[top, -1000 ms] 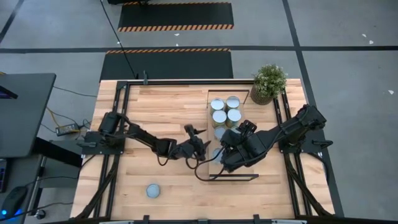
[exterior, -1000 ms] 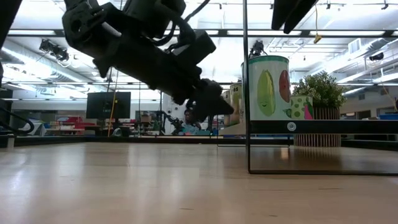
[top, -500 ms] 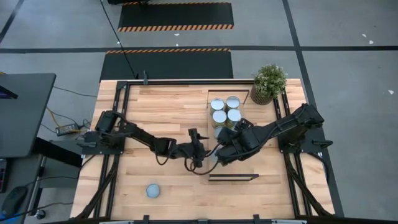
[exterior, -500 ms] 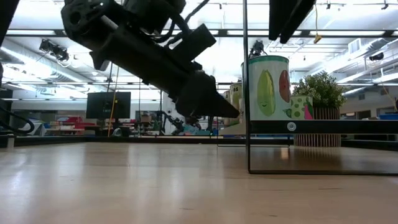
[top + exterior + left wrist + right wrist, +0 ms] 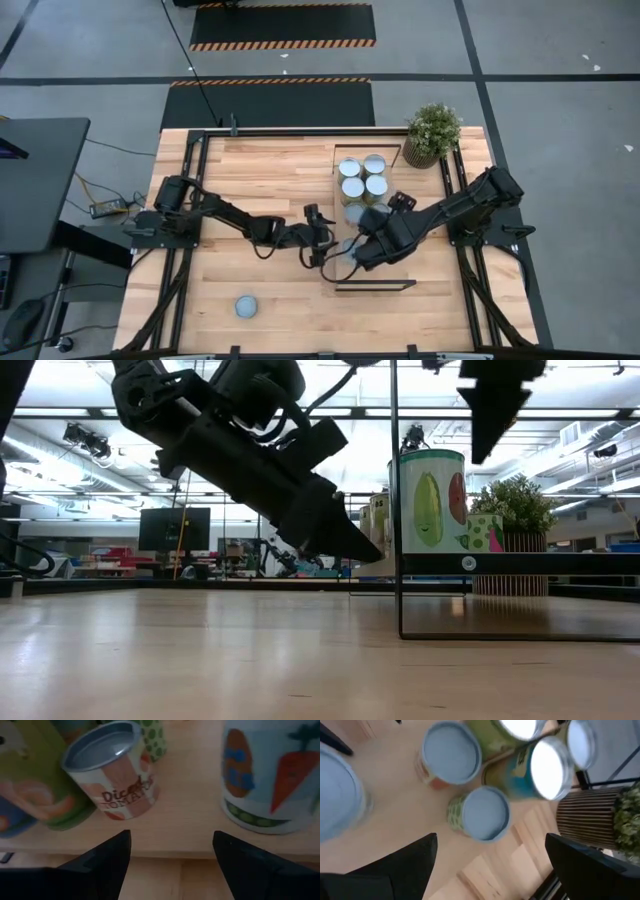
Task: Pick and place cans onto a shelf
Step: Put the canned tuna can on the shelf
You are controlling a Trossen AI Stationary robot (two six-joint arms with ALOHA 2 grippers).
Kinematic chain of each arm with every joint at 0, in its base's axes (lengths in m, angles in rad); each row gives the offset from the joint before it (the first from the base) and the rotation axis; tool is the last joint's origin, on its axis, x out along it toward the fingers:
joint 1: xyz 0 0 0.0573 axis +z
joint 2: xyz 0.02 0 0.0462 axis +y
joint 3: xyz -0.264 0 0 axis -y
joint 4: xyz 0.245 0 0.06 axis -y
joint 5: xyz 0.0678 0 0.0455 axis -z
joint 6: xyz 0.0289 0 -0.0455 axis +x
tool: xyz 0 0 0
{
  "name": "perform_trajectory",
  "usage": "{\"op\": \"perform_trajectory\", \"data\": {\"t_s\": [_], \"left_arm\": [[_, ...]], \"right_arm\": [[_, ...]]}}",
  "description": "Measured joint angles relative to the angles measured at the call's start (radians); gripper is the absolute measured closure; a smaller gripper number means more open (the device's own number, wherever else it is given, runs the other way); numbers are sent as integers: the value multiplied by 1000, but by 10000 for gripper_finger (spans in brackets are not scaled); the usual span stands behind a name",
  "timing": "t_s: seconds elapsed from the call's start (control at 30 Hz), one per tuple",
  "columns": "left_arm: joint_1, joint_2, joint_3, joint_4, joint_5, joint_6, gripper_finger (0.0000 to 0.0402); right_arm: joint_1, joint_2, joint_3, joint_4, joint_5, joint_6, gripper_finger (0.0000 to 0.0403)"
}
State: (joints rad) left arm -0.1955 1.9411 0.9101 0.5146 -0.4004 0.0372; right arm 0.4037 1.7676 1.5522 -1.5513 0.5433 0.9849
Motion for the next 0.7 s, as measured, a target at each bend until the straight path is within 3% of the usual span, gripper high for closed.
{"op": "perform_trajectory", "data": {"t_s": [0.3,0.7], "left_arm": [[-48,-77,-2,-160,64,6,114],[-103,-211,-1,-386,68,-7,114]], "right_arm": [[38,-120,-167,116,-15,16,48],[61,-349,-493,521,60,-105,49]]}}
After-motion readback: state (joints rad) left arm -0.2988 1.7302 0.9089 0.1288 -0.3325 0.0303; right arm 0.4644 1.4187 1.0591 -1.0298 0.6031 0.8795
